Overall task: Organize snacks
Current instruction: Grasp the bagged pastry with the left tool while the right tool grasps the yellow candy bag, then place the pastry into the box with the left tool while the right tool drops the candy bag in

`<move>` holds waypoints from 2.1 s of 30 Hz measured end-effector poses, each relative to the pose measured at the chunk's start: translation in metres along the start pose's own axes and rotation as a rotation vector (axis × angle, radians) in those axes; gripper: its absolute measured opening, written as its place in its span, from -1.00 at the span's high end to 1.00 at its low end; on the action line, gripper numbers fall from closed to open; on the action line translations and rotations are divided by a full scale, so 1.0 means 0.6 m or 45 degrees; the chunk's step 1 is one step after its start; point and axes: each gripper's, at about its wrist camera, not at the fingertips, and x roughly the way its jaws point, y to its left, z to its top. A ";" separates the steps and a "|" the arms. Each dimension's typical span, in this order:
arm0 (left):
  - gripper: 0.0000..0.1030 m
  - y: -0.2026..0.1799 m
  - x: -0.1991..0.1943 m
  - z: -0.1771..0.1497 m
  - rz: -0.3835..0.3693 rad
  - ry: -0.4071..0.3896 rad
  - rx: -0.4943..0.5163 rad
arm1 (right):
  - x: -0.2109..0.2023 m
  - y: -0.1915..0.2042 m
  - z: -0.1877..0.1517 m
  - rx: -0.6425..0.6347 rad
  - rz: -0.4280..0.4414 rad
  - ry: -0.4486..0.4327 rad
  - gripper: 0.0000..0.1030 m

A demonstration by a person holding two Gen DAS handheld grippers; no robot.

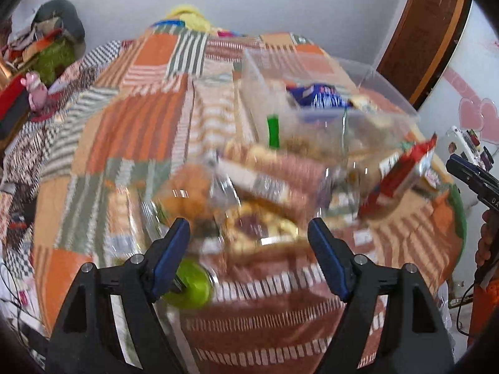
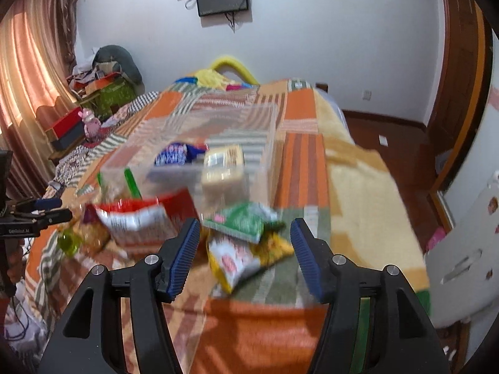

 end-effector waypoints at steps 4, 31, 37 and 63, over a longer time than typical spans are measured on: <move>-0.51 -0.006 0.020 -0.022 -0.034 0.039 -0.020 | 0.009 0.001 -0.021 0.011 0.016 0.039 -0.22; -0.27 -0.035 0.085 -0.018 -0.086 0.080 -0.041 | 0.070 -0.008 -0.032 0.003 0.010 0.111 -0.03; 0.04 -0.034 0.060 -0.030 -0.115 0.070 -0.036 | 0.057 -0.009 -0.032 0.019 0.027 0.099 0.07; 0.12 -0.100 -0.108 0.051 -0.141 -0.267 0.057 | -0.042 0.027 0.027 -0.021 0.067 -0.145 0.09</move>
